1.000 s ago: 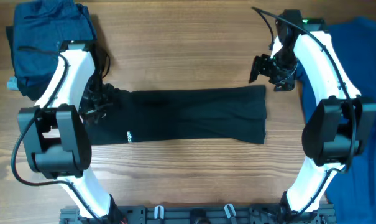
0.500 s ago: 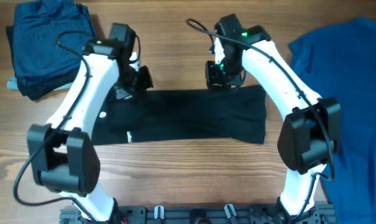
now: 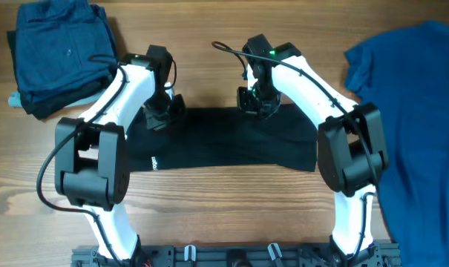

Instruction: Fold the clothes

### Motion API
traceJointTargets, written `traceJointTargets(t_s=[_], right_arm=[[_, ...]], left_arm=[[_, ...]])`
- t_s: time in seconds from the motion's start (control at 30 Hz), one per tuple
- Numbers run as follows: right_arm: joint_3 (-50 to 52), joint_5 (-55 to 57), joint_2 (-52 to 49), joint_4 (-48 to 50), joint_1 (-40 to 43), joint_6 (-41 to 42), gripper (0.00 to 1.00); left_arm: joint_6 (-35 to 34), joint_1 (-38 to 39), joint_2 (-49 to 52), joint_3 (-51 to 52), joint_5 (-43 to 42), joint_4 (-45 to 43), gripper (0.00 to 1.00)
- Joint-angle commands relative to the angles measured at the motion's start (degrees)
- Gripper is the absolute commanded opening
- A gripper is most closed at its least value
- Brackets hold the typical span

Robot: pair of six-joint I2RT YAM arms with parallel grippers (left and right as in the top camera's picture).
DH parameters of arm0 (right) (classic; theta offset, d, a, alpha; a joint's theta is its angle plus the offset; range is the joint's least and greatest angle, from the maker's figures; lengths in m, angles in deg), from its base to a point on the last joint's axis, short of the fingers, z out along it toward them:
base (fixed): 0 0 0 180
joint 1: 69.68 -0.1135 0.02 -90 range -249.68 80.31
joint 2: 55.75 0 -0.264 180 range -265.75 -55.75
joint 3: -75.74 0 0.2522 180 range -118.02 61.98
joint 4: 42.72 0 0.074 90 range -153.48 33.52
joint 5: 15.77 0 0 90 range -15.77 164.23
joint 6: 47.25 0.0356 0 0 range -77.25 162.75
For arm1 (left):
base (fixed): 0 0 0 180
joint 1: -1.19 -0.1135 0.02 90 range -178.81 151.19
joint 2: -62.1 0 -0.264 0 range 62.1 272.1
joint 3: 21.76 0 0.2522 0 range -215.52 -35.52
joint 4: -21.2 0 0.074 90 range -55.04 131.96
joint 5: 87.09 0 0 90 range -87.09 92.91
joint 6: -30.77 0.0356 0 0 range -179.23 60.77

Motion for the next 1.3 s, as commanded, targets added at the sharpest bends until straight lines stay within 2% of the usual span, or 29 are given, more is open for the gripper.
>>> traceJointTargets(t_s=[0.0,0.2,0.3,0.4,0.53,0.7,0.8,0.97,1.1,1.17,1.27], right_arm=[[0.46,1.49,-3.06,0.61,0.66,0.59,0.11],[0.46,4.52,-6.69,0.22,1.25,0.46,0.1],[0.46,6.75,-7.8,-0.31,1.53,0.83,0.13],[0.46,7.72,-7.85,-0.52,1.57,0.81,0.14],[0.46,7.72,-7.85,-0.68,1.57,0.76,0.14],[0.46,7.72,-7.85,-0.98,1.62,0.79,0.14],[0.46,7.74,-7.85,-1.31,1.64,0.61,0.19],[0.46,7.72,-7.85,-1.31,1.62,0.63,0.21],[0.46,7.72,-7.85,-1.42,1.62,0.24,0.22],[0.46,7.72,-7.85,-1.36,1.62,0.26,0.22],[0.44,7.69,-7.85,-1.03,1.62,0.68,0.21]], left_arm=[[-3.5,0.02,0.63,3.78,6.88,-0.46,0.04],[-3.48,-3.3,0.63,5.86,11.58,-1.68,0.04],[-3.96,-6.21,0.63,5.86,16.9,-1.07,0.04],[-3.91,-8.52,0.61,5.86,17.66,-0.13,0.04],[-3.89,-9.33,-1.4,5.84,17.7,0.9,0.04],[-4.15,-9.99,-4.66,5.97,23.54,1.6,0.04],[-11.67,-11.61,-4.66,6.21,33.42,4.0,0.05],[-13.16,-13.92,-5.38,6.08,33.11,6.14,0.04],[-14.03,-13.66,-10.6,2.23,32.37,9.66,0.04],[-13.7,-12.85,-14.8,1.66,27.5,9.25,0.04],[-6.47,-10.34,-17.66,1.68,14.99,7.52,0.04]])
